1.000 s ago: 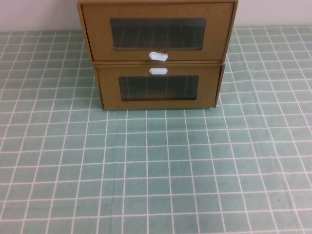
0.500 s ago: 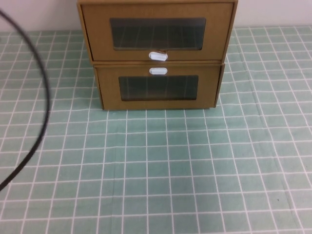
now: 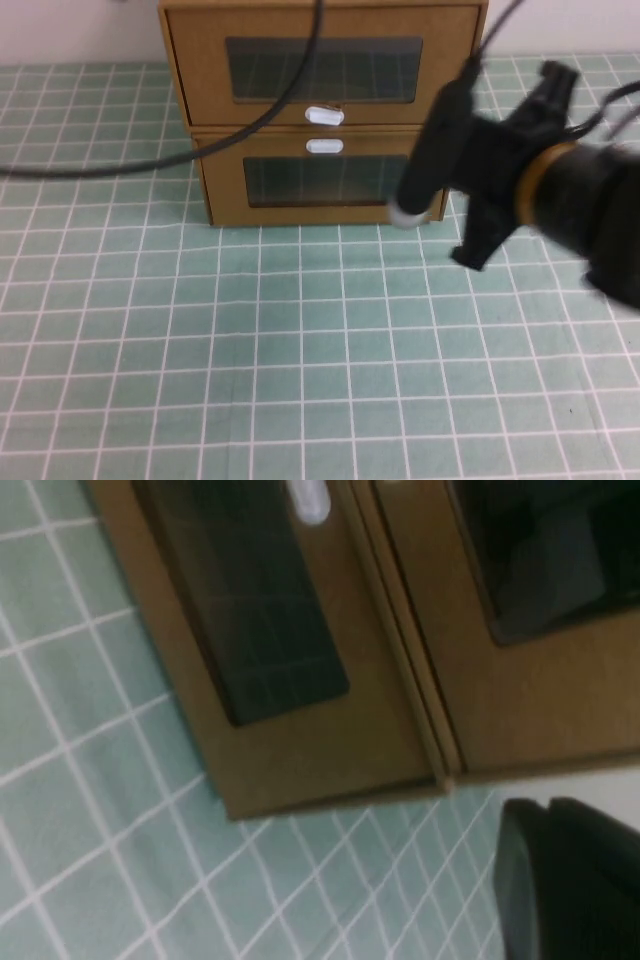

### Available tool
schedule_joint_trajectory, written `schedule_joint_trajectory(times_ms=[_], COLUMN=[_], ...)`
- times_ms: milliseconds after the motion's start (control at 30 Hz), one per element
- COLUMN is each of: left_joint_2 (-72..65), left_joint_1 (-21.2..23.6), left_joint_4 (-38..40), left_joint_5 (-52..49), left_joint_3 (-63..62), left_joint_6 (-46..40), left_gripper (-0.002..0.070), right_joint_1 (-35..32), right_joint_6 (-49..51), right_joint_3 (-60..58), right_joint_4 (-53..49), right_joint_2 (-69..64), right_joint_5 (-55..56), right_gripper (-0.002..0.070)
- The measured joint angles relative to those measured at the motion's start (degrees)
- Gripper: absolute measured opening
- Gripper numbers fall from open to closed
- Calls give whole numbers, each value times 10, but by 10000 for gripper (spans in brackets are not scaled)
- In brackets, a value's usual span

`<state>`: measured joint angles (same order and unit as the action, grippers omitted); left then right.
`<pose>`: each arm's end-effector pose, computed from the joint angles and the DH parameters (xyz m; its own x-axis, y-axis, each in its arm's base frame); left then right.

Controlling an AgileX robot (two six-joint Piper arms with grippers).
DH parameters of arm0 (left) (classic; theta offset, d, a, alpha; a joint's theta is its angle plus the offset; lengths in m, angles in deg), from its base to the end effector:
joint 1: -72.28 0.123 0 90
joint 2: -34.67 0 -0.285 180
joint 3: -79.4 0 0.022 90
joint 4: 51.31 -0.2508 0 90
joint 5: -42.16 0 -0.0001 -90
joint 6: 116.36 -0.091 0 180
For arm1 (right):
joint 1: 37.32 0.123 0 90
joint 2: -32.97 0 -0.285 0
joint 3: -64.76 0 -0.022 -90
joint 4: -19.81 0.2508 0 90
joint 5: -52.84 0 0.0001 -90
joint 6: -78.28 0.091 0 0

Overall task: Open the shoe box
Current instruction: 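Pull the top drawer of the cardboard box fully open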

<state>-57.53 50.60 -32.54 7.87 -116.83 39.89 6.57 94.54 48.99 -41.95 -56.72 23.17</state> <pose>0.3039 -0.1386 0.4610 -0.2234 0.2373 -0.9454 0.5596 0.8253 0.0749 0.2557 0.1908 0.3207 -0.0357 -0.8702 -0.4915 -0.5076 0.4394 -0.7411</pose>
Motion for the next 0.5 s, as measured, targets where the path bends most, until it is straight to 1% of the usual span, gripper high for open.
schedule_joint_trajectory(times_ms=[67, 133, 167, 233, 300, 433, 500], left_joint_2=[-45, -92, -117, -165, -207, -262, -279], left_joint_1=[0, -1, -1, 0, 0, 15, 28], left_joint_4=[42, 72, 86, 108, 123, 164, 200], left_joint_5=[-24, -44, -52, -62, -72, -105, -117], left_joint_3=[-57, -103, -125, -158, -186, -224, -231], left_joint_6=[-45, -64, -70, -78, -83, -85, -86], left_gripper=[-5, -5, -5, -5, -5, -5, -5], right_joint_1=[21, 38, 46, 56, 60, 61, 61], right_joint_6=[106, 209, 246, 287, 301, 311, 303], right_joint_3=[0, 0, 4, 16, 32, 83, 108], right_joint_4=[-129, -234, -268, -301, -318, -327, -329], right_joint_2=[-31, -63, -78, -103, -127, -179, -202], right_joint_5=[-2, -5, -5, -3, -1, -6, -17], right_gripper=[-15, -13, -10, 9, 48, 179, 217])
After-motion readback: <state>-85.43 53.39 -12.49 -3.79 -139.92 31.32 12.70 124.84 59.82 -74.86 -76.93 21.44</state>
